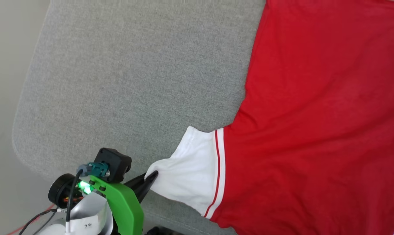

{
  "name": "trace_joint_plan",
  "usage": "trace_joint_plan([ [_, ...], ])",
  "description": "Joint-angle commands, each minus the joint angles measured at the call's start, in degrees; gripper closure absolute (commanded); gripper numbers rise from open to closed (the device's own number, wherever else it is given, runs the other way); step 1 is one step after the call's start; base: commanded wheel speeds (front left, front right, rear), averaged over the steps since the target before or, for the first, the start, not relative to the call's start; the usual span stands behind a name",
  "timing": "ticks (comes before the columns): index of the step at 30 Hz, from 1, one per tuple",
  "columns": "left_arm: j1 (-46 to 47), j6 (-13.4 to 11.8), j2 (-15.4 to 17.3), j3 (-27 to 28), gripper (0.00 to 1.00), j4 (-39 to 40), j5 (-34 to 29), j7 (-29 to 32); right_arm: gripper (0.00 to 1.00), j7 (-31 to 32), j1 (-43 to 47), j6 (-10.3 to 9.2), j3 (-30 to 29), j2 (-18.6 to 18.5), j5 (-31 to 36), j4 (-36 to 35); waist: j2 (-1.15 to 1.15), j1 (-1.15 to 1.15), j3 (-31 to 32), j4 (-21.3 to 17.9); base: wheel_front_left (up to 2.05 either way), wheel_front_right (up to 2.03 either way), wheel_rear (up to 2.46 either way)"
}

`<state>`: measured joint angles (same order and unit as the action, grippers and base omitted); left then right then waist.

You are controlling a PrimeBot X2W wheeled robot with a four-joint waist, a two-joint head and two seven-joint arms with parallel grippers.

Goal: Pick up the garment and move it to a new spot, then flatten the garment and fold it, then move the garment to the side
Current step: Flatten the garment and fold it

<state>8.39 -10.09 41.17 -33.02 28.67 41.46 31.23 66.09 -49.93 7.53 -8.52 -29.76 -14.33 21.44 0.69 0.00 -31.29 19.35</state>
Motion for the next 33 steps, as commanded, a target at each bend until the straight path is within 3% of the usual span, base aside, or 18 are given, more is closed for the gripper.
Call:
trace_joint_plan([
  [1,0.31,-0.50,0.10,0.36,1.00,-0.08,0.45,-0.19,1.00,0.17,3.79,-0.04,0.41,0.06,-0.63,1.61,-0.69,0.00,3.50,-1.92,0.00,0.00,0.00],
  [11,-2.88,-3.20,1.71,1.69,1.00,-0.57,1.42,0.28,1.00,-1.24,17.64,-0.04,-2.17,2.32,-5.67,0.50,-0.69,0.00,14.29,-7.67,0.00,0.00,0.00],
  [20,-6.79,-5.07,0.81,2.39,1.00,-2.67,2.94,-1.96,1.00,-2.32,32.80,-0.04,-6.17,5.76,-11.33,-7.62,-0.69,0.00,21.18,-11.71,0.00,0.00,0.00],
  [26,-8.14,-5.97,-0.16,2.62,1.00,-3.61,3.05,-3.67,1.00,-1.66,43.15,-0.04,-8.51,6.44,-13.39,-14.99,-0.69,0.00,24.02,-12.82,0.00,0.00,0.00],
  [33,-8.51,-6.23,-2.42,1.98,1.00,-4.58,3.28,-5.36,1.00,-0.31,51.86,-0.04,-10.50,10.06,-13.97,-20.79,-0.69,0.00,26.05,-13.63,0.00,0.00,0.00],
])
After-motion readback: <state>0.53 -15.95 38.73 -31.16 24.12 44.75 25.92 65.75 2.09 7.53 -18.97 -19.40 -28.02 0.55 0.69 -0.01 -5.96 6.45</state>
